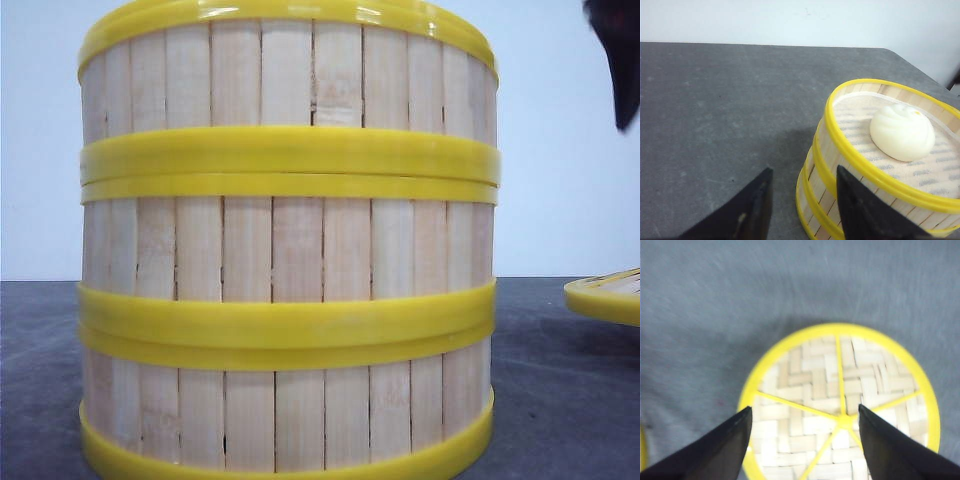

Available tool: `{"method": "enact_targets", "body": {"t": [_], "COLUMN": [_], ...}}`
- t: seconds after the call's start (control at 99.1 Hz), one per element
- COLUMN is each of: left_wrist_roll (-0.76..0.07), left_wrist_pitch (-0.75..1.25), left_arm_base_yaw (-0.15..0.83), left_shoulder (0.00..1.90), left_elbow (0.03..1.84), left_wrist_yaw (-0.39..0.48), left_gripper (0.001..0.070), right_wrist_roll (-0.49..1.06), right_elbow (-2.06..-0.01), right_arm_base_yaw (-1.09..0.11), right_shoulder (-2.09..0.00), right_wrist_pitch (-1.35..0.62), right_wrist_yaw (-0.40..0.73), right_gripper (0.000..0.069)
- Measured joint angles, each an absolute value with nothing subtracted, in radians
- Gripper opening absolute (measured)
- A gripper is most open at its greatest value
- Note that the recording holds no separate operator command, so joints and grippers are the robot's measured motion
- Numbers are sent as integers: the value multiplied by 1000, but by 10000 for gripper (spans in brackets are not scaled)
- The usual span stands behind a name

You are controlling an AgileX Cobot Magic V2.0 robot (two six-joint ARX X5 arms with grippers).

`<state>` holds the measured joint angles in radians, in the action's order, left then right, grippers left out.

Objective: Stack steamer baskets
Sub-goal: 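Move the right gripper to the woven lid and grasp its center hub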

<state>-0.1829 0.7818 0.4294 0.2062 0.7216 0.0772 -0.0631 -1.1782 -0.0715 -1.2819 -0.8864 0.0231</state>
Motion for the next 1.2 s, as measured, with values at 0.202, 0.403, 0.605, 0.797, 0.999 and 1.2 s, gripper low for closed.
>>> {"method": "enact_targets", "body": {"t": [0.202, 0.403, 0.605, 0.797, 0.999, 1.2], "left_wrist_roll": [-183, -179, -176, -176, -176, -176], "left_wrist_pitch": [782, 782, 782, 782, 782, 782], "left_arm_base_yaw": [429, 429, 429, 429, 429, 429], "left_shoulder": [206, 206, 206, 206, 206, 206], "left_elbow": [722, 722, 722, 722, 722, 722], "left_wrist_yaw": [77, 77, 77, 77, 77, 77], "left_gripper": [228, 228, 228, 228, 228, 228], "right_wrist_roll": [-89, -103, -105, -105, -105, -104], "right_elbow": [-1108, -1106, -1106, -1106, -1106, -1106], "right_arm_base_yaw": [3, 37, 37, 37, 37, 42], "right_shoulder": [-1349, -1396, -1440, -1477, -1481, -1480], "right_wrist_pitch": [-861, -856, -855, -856, -857, -856], "right_wrist_yaw": [-14, -27, -28, -27, -26, -24], "right_gripper": [404, 333, 263, 257, 154, 67]}}
